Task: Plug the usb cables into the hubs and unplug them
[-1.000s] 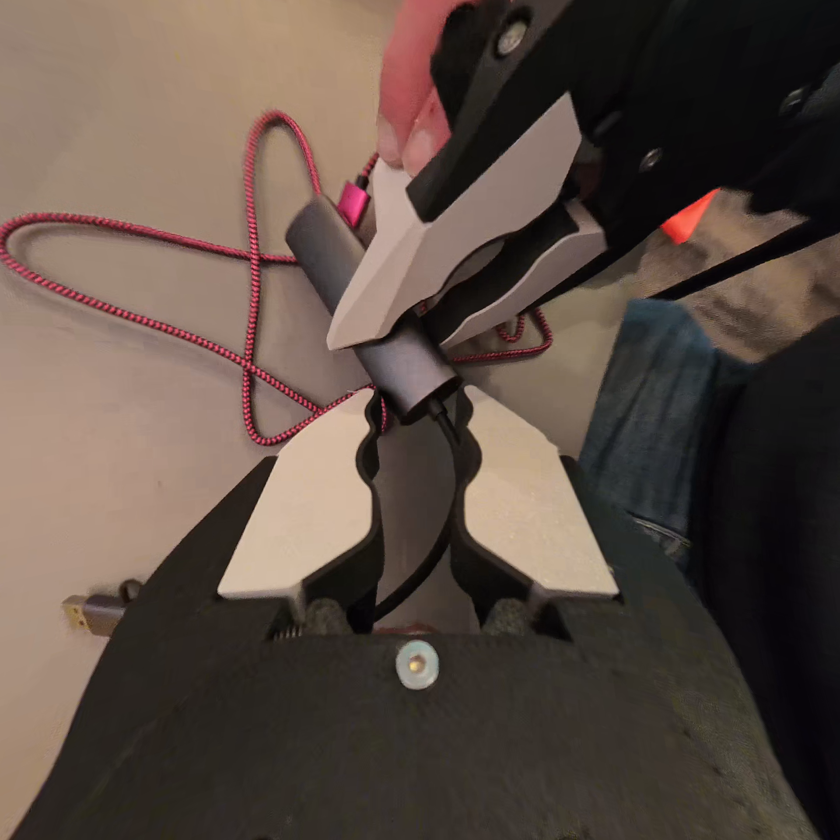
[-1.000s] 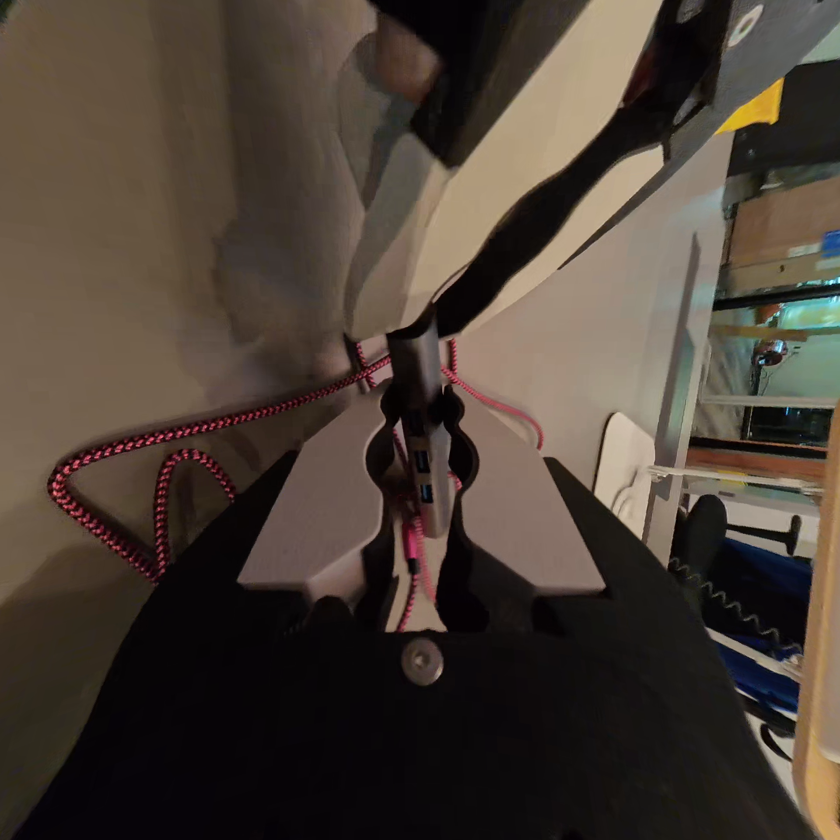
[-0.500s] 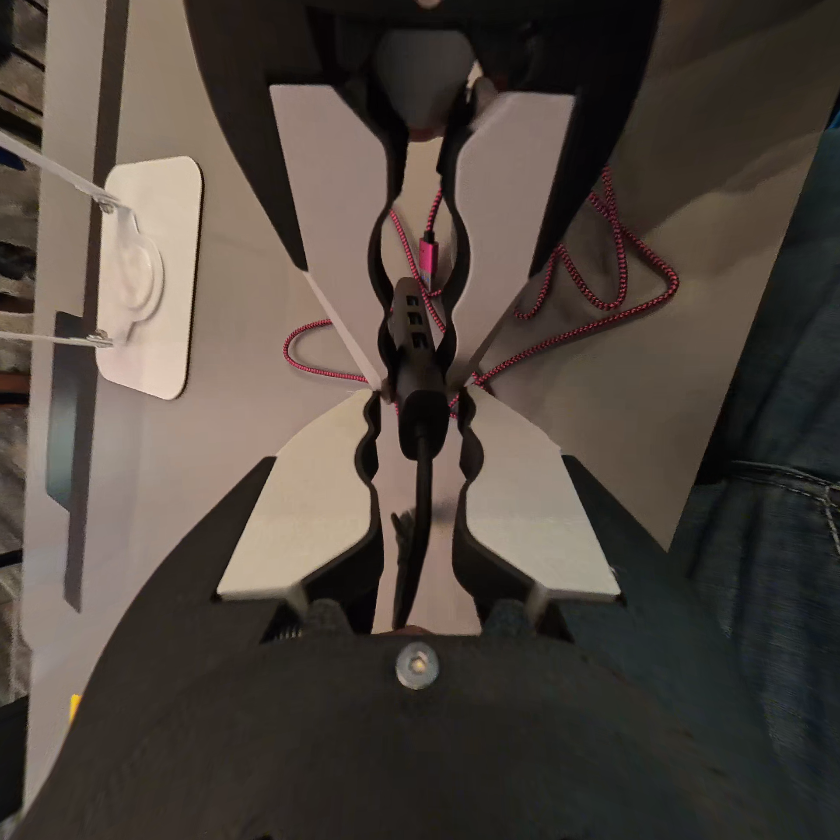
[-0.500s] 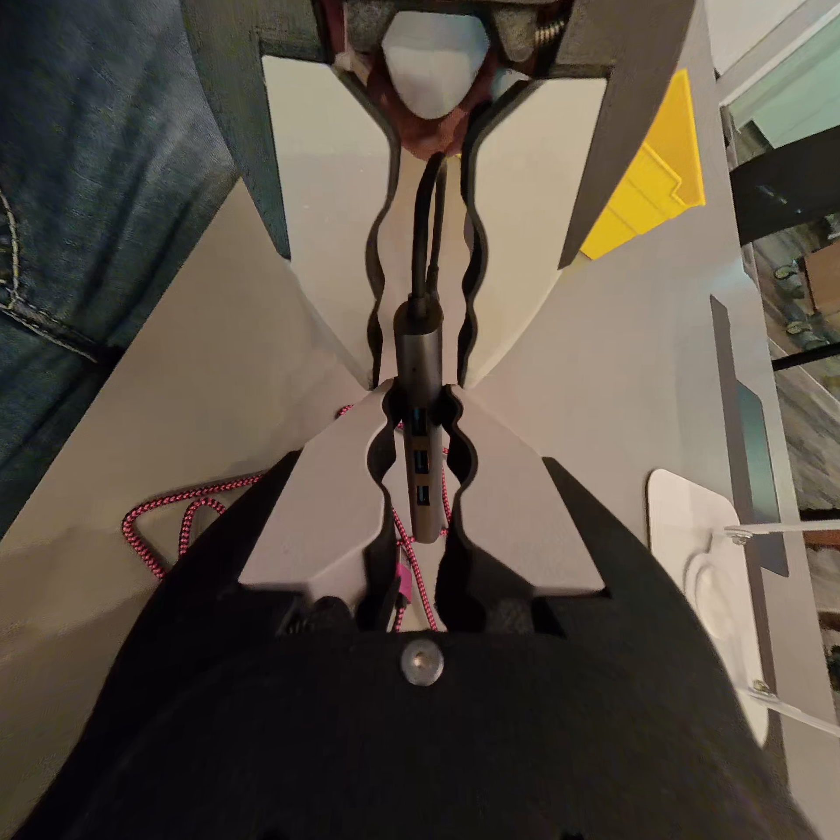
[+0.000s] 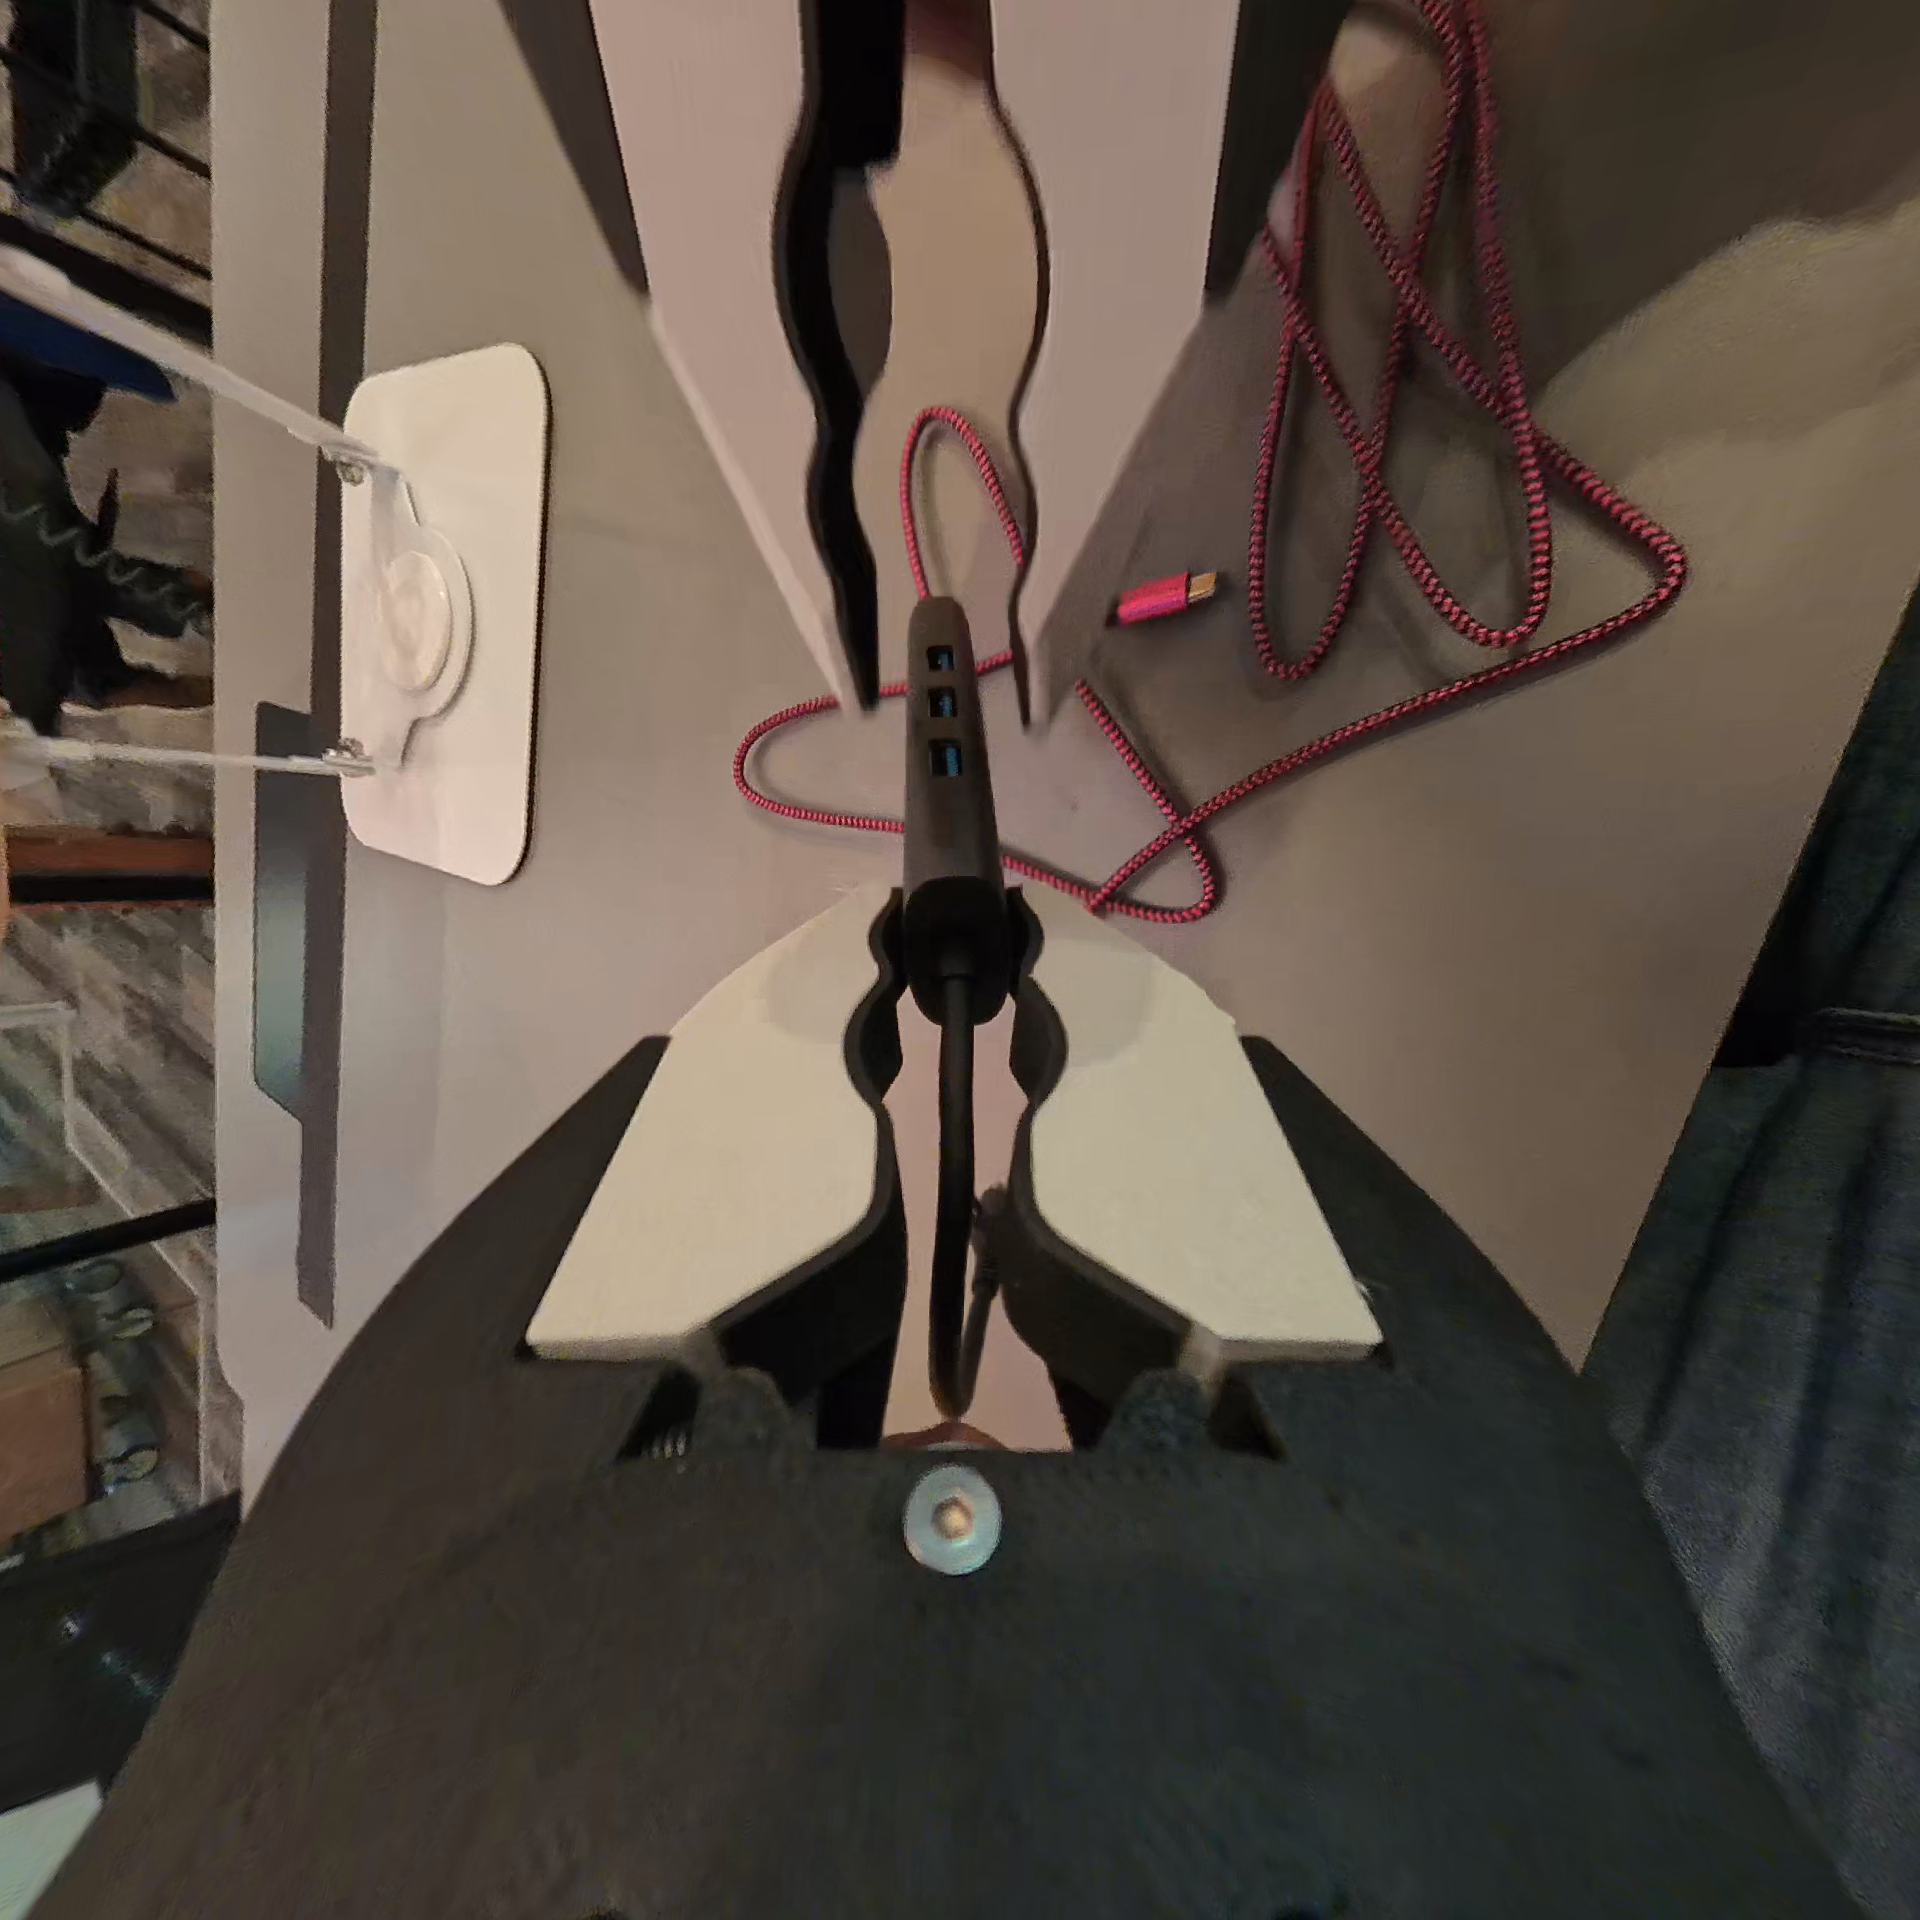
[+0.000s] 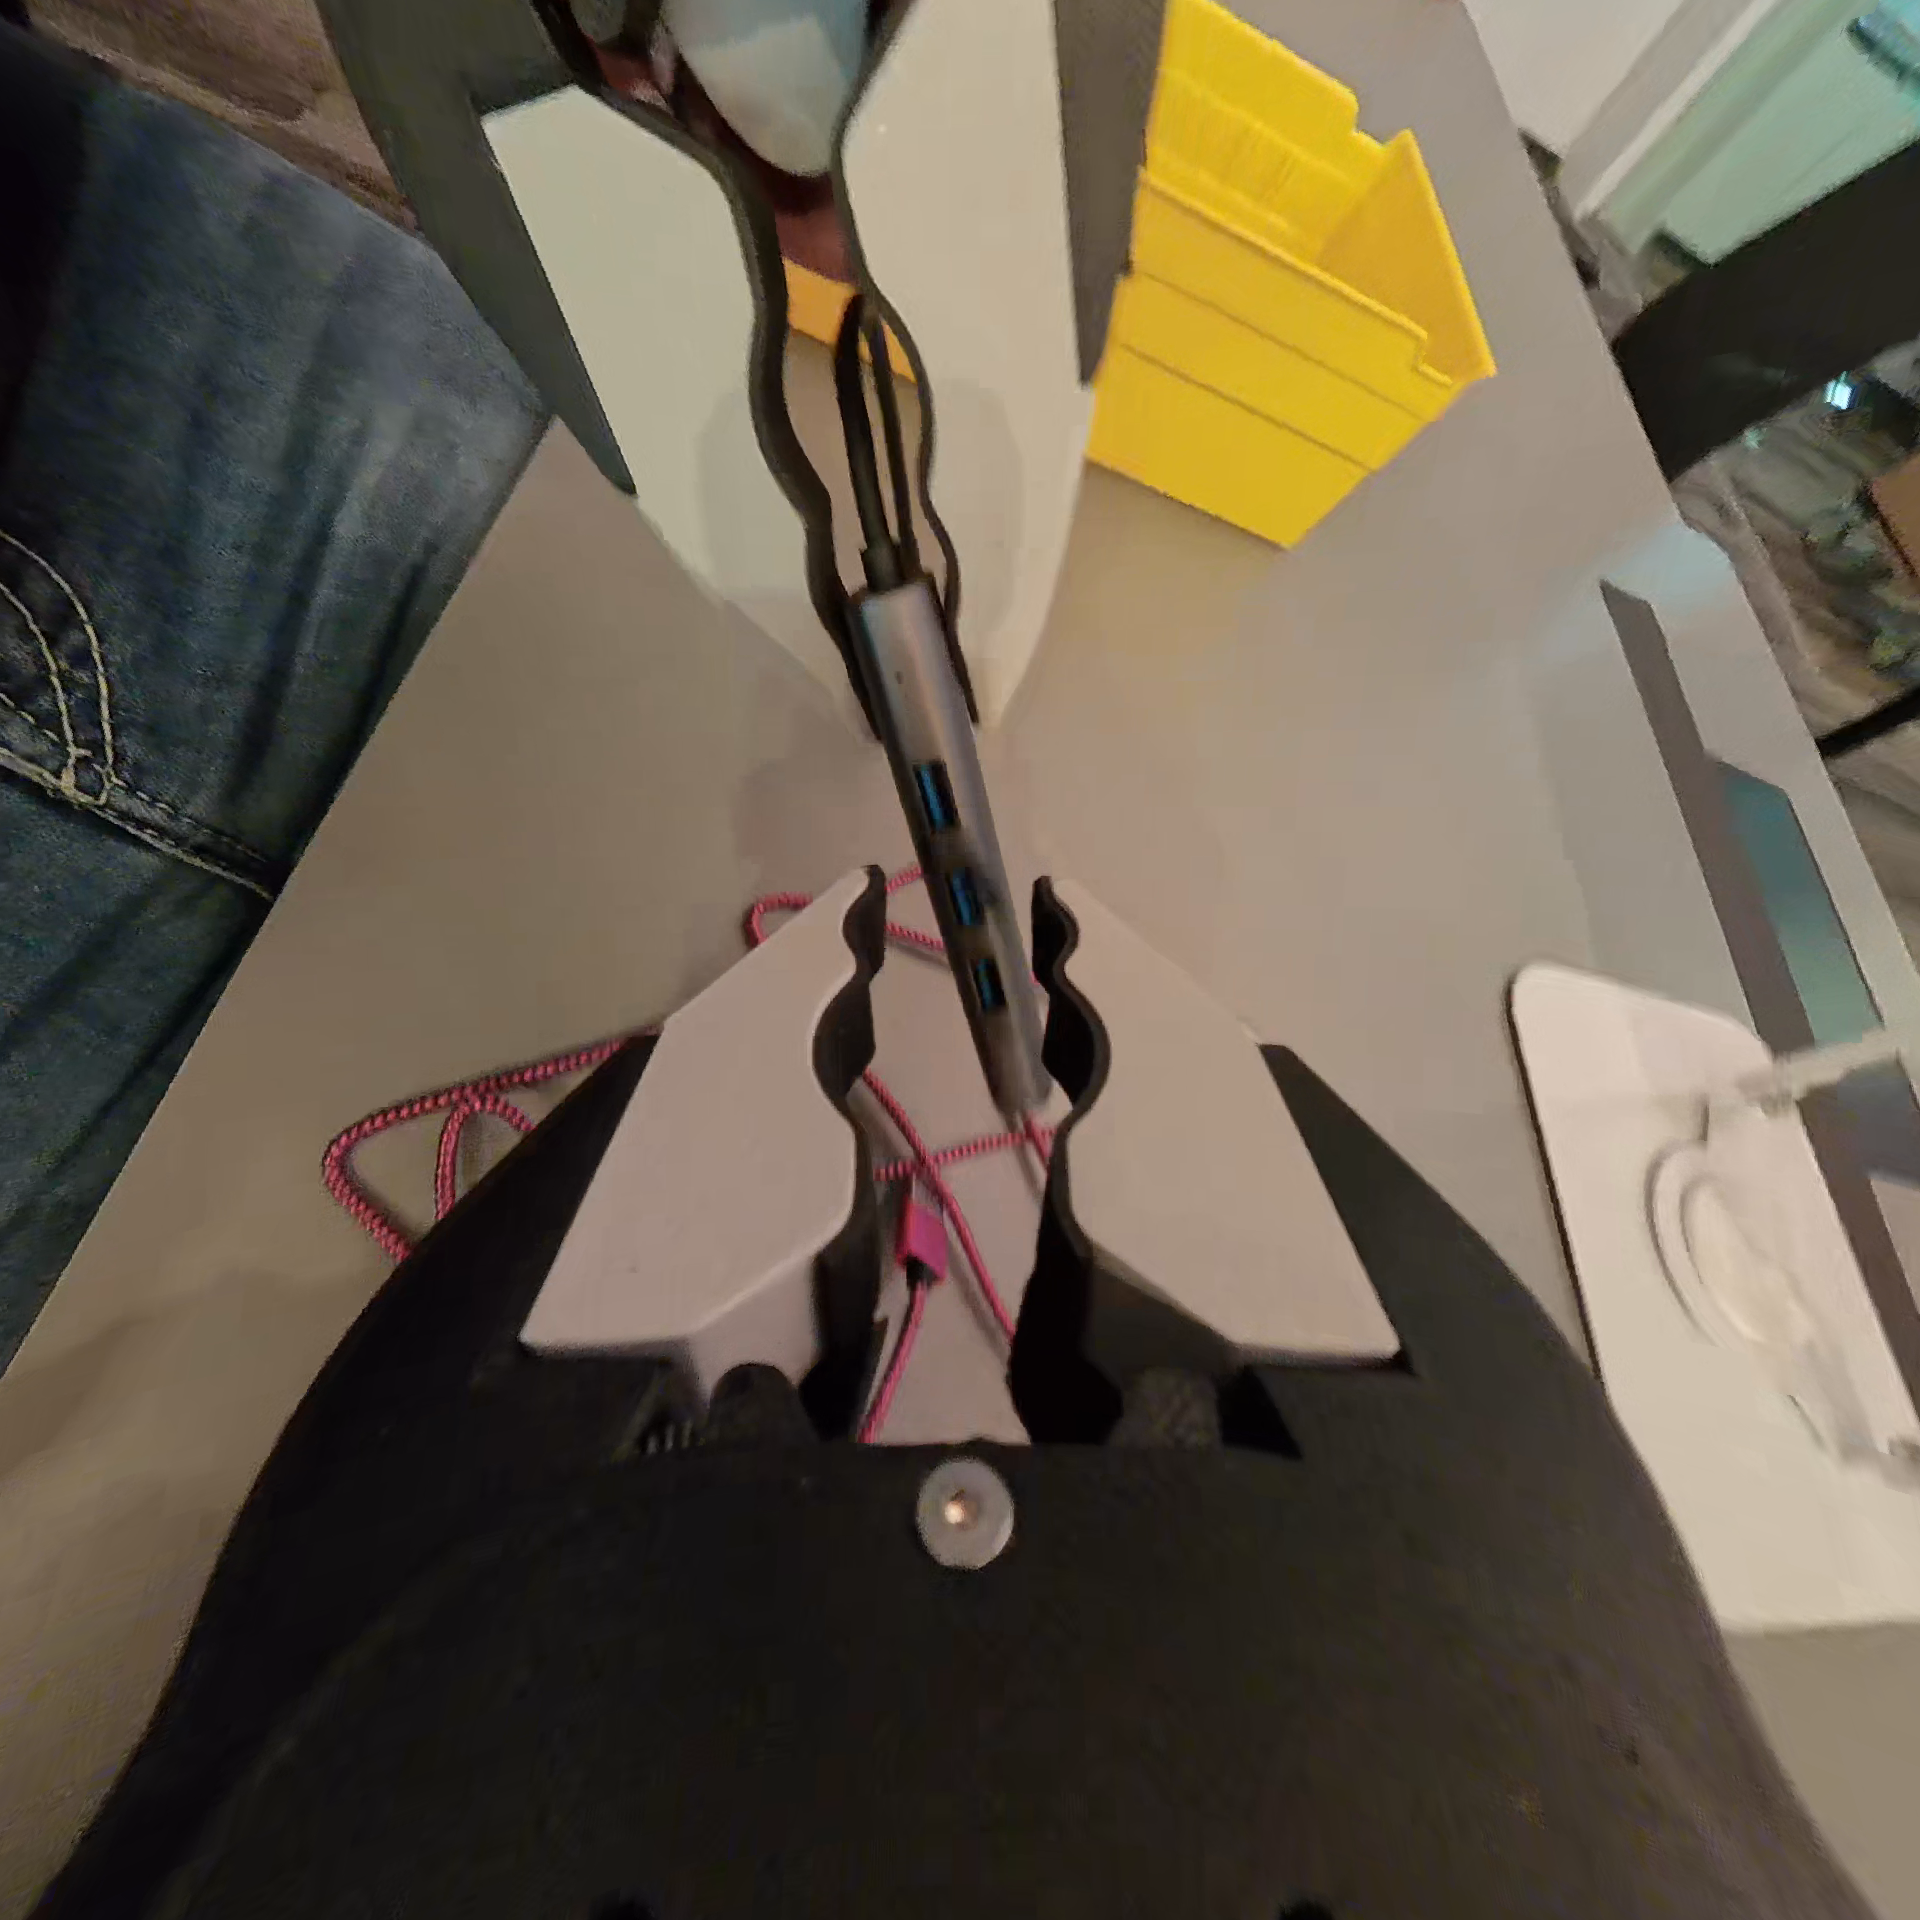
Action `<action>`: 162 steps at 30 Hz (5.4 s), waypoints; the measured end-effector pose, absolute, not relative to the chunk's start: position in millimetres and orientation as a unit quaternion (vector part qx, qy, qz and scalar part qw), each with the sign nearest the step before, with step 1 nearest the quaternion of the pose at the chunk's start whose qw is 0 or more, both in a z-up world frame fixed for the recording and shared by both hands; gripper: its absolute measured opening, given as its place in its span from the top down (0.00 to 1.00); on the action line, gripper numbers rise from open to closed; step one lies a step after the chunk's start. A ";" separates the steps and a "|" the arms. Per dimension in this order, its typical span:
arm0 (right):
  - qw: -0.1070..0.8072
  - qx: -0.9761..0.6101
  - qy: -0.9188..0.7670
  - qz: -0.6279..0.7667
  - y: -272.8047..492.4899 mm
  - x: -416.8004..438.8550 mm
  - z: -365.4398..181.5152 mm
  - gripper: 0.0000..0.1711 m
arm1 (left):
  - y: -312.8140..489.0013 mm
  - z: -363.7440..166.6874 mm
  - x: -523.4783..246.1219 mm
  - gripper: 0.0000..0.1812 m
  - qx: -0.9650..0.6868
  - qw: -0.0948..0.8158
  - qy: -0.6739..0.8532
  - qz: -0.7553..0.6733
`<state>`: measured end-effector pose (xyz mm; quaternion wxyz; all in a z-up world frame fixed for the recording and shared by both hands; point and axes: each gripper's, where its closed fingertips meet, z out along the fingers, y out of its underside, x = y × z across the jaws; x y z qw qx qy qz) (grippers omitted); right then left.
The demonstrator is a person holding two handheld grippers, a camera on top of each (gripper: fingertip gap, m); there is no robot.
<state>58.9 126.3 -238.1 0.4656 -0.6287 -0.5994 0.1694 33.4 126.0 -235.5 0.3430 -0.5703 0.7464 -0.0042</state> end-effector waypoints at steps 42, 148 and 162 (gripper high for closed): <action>0.348 -0.839 -0.368 0.198 123.8 128.3 -308.1 0.98 | 137.0 -266.8 17.1 0.91 -0.606 0.342 0.718 0.023; 0.503 -0.653 -0.228 0.519 145.2 93.3 -205.5 0.98 | 132.7 -198.9 61.4 0.92 -0.444 0.548 0.707 0.051; 0.510 -0.637 -0.232 0.529 143.6 92.4 -199.5 0.99 | 140.8 -200.4 61.9 0.90 -0.454 0.553 0.698 0.024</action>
